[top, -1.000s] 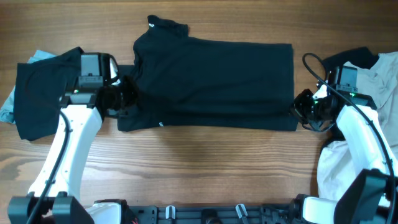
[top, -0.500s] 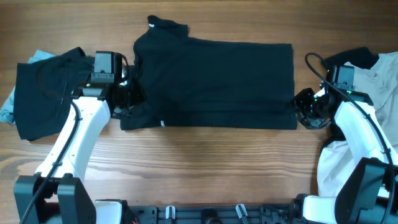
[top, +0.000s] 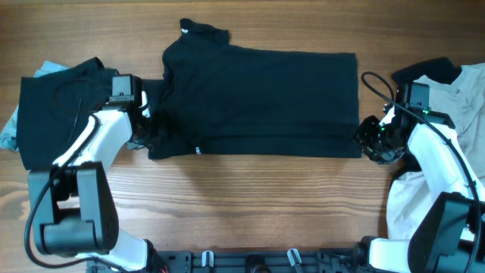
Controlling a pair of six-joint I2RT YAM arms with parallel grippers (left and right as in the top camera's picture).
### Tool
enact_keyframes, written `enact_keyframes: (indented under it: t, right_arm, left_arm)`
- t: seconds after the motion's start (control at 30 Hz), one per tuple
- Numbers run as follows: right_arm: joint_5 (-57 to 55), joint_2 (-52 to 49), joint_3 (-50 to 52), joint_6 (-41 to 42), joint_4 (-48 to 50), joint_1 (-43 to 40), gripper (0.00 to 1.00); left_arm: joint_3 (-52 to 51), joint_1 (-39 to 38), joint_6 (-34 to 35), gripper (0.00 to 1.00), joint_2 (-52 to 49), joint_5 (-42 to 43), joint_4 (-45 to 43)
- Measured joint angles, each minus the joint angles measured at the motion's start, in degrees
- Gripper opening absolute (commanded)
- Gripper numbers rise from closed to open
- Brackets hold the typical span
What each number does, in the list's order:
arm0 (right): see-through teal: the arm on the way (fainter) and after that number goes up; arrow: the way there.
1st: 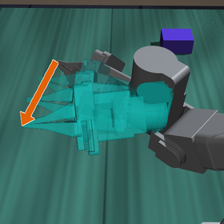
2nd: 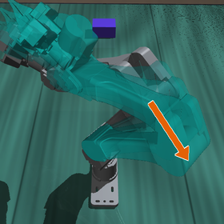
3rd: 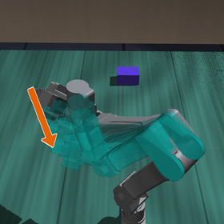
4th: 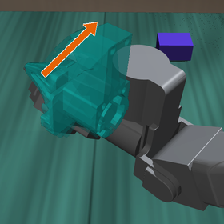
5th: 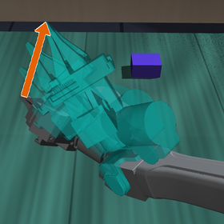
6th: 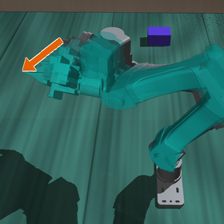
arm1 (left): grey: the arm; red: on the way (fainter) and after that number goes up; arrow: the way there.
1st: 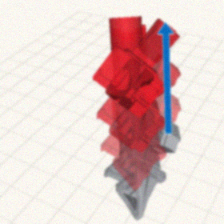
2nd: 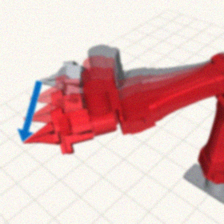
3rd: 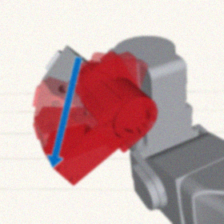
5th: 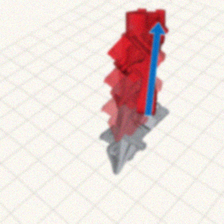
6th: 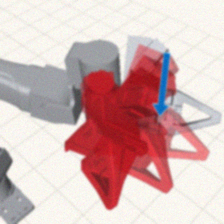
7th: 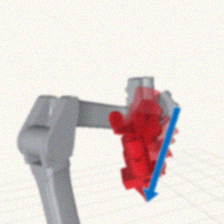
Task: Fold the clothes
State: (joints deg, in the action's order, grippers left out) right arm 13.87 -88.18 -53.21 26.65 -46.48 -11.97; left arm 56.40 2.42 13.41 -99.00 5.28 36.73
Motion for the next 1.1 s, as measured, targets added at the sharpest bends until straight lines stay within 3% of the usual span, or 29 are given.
enact_keyframes:
  t: [0.27, 0.4, 0.5, 0.6, 0.7, 0.9, 1.0, 1.07, 1.1]
  right_arm:
    - [-4.42, 0.0, 0.0, 0.04, 1.38, -2.84, 0.52]
    - [2.95, -0.02, 0.0, -5.77, 7.1, -4.31, 0.37]
    - [6.23, -1.31, 0.0, -7.02, 7.17, -2.95, 0.44]
    - [8.28, -6.8, 0.0, -6.82, 6.93, -1.84, 0.44]
    - [10.99, -12.24, 0.0, -6.4, 7.65, -1.84, 0.37]
    - [13.51, -12.52, -0.17, -7.87, 11.04, -1.84, 0.36]
    - [13.55, -12.52, -0.22, -7.23, 14.56, -1.84, 0.27]
    - [13.22, -12.55, -0.22, -6.03, 16.5, -1.84, 0.04]
    - [13.05, -12.55, -0.22, -5.38, 17.25, -1.84, 0.04]
  left_arm:
    - [1.66, 0.5, -1.42, 0.04, -0.15, 0.37, -5.53]
    - [1.68, 0.57, -1.6, 0.04, -0.15, 0.37, -5.42]
    - [1.7, 0.57, -1.6, 0.04, -0.15, 0.39, -5.25]
    - [1.7, 0.57, -1.6, 0.04, -0.15, 0.37, -4.83]
    - [1.7, 0.57, -1.6, 0.04, -0.15, 0.39, -4.5]
    - [1.7, 0.57, -1.6, 0.04, -0.15, 0.37, -4.13]
    - [1.7, 0.57, -1.6, 0.04, -0.15, 0.37, -3.96]
    - [1.7, 0.57, -1.6, 0.04, -0.15, 0.37, -3.96]
    - [1.7, 0.57, -1.6, 0.04, -0.15, 0.37, -3.96]
